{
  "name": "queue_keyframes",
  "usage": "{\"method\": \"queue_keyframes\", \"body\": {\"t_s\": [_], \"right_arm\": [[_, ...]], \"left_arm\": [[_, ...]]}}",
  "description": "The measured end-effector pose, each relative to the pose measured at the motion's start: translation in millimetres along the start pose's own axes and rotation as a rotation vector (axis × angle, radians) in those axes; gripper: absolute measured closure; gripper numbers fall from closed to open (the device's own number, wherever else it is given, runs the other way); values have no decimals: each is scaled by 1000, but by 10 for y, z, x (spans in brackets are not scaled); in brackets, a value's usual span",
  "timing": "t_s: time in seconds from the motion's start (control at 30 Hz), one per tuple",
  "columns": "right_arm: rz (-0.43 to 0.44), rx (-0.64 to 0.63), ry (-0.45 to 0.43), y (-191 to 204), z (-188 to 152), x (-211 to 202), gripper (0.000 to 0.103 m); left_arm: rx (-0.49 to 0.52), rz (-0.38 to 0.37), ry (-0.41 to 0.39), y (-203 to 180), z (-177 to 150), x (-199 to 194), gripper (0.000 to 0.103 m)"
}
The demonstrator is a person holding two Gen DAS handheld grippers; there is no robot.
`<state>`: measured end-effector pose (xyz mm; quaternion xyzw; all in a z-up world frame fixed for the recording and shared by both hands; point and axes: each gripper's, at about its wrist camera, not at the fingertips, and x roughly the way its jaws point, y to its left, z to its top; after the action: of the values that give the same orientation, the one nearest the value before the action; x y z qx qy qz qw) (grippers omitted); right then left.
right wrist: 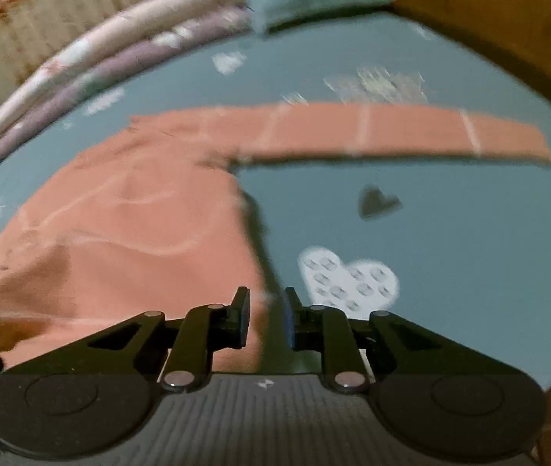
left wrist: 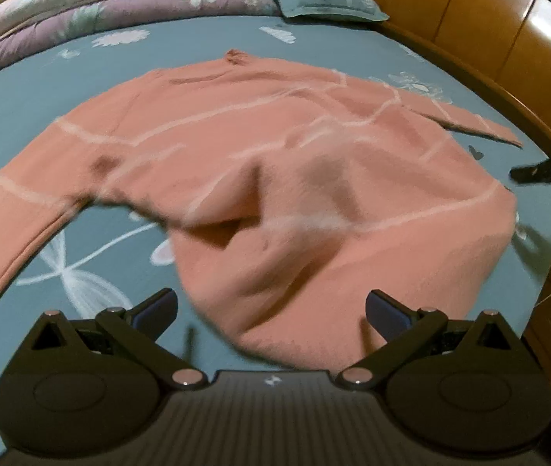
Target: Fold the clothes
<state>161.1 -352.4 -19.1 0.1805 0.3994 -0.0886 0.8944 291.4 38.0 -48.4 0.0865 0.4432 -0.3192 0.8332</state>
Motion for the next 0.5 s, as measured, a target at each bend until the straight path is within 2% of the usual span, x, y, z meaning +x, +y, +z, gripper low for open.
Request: {"method": "queue_keyframes", "body": {"t_s": [0.07,0.17,0.23,0.33,0.5], "right_arm": [[67,-75,-11,244,10,-38,75],[139,-204,18,640,-9,62,61],[188,-285,49,897,-35,179,58],[248,-391,89,1230,-104,357,45],[306,-595,106,1648,-221,454,28]], "left_arm": [[-22,-6,18,70,-50,0,1],[-64,-13,47,158,-98,44,1],[-100,-24,65,197,-128,86,1],[-162,-44,83,235,-204,143,1],[-229,-17,36,221,-336,82,1]]}}
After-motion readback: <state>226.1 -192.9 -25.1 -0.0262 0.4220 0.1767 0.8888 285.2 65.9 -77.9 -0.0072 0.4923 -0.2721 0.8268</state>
